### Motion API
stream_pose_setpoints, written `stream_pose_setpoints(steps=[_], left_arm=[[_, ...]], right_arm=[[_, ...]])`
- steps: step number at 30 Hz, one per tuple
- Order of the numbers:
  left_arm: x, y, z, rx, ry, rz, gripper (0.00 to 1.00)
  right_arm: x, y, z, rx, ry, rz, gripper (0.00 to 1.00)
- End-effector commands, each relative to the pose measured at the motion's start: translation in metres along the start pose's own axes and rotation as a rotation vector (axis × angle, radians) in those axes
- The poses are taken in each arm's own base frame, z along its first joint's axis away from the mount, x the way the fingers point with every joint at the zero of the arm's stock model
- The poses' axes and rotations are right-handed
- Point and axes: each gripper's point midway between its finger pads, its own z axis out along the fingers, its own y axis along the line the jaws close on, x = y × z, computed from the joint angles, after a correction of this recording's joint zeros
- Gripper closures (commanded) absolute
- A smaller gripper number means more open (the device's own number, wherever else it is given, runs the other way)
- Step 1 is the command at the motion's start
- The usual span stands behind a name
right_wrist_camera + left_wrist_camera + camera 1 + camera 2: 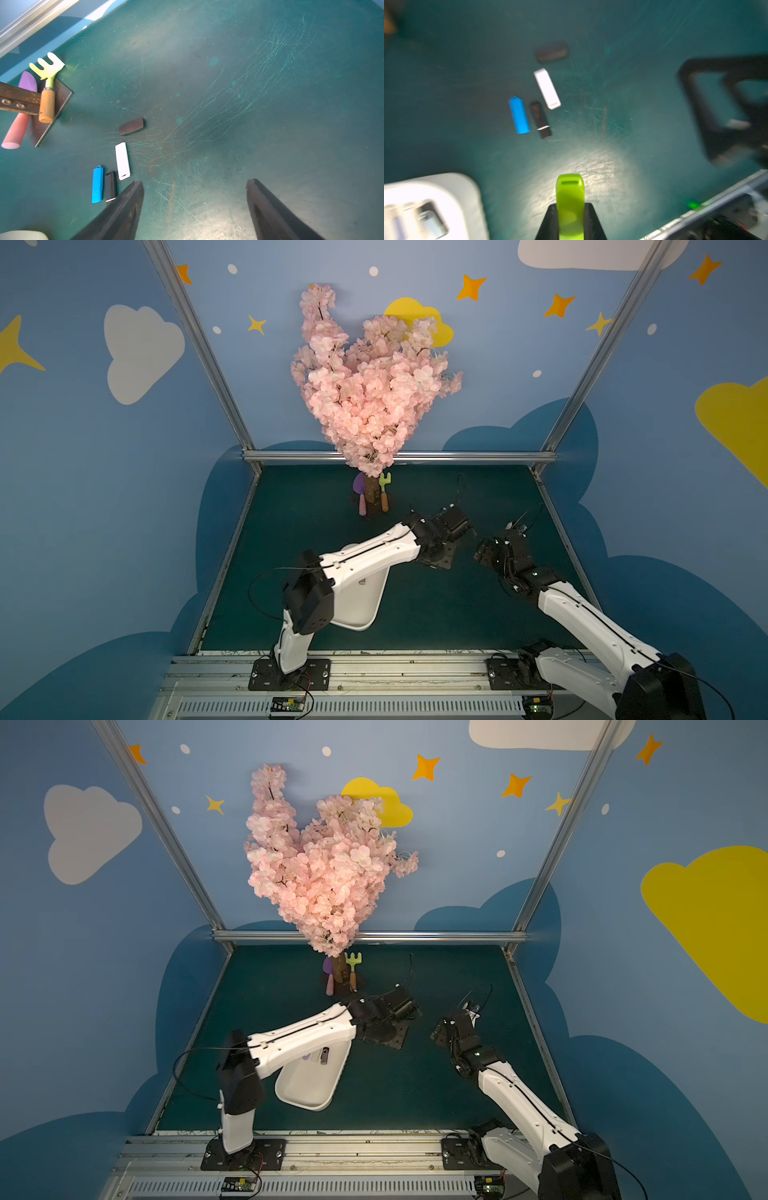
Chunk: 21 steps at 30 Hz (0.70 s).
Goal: Put the usb flash drive into the storage box
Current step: Pick up the USB flash from the center of the board, then place the USB flash in the storage box.
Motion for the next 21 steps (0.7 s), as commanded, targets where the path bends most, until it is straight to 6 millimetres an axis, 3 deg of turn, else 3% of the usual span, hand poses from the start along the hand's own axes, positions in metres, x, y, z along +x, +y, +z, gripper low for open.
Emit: stream_pose_setpoints(steps=[1, 3, 7, 12, 21], left_arm=[[0.018, 0.057, -0.015, -0.120, 0.004, -0.034, 0.89], [0.035, 0.085, -0.020, -0.135, 0.006, -0.081, 0.88], [0.057, 0.121, -0.014, -0.114, -0.014, -0.168, 0.88], [0.070, 0.137, 0.009, -0.129, 0.032, -0.192, 0.87], [0.085, 0.144, 0.063, -0.212, 0.144, -0.181, 0.88]], right_arm=[[-0.005, 0.007, -0.002, -0.018, 0.004, 0.014, 0.18], [-0.003, 0.008, -0.001, -0.022, 0.015, 0.012, 0.18], [0.000, 0.008, 0.003, -0.015, 0.030, 0.011, 0.18], [0.004, 0.007, 0.008, -0.001, 0.051, 0.003, 0.18], [0.012, 0.006, 0.010, 0.015, 0.101, -0.058, 0.18]])
